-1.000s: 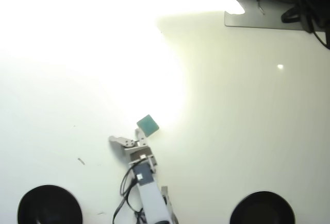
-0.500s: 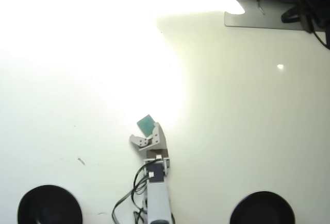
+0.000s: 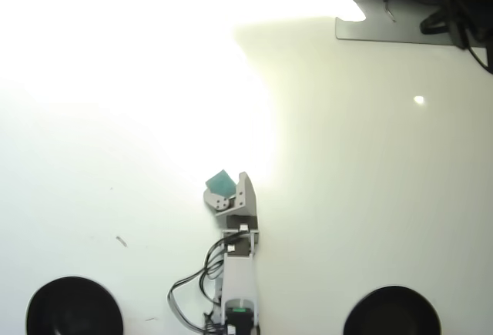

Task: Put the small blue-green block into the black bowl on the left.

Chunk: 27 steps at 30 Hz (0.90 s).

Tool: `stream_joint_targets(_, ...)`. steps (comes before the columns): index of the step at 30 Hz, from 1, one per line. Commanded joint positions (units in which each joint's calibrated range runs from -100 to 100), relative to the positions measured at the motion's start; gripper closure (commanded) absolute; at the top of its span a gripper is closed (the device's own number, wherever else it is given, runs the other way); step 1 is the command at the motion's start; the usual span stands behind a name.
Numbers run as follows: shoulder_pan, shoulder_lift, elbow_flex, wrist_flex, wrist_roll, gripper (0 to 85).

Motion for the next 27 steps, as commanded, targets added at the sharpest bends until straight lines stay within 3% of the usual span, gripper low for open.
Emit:
stream_joint_targets(1,0.0,0.2,-0.2,3.2,-0.3,41.9)
stream_joint_targets(4,0.1,0.6,-1.3,3.3,-0.4,49.8)
stream_joint_targets(8,0.1,0.6,-2.8,3.2,-0.5,71.0)
stream_joint_targets(13,0.7,-0.4,-3.9,2.8,-0.2,81.6)
stream_joint_targets(19,3.2,-7.4,-2.7,-1.2,1.1,82.0)
stream_joint_targets(27,11.0,-21.0,3.5,-10.1,7.6,82.0)
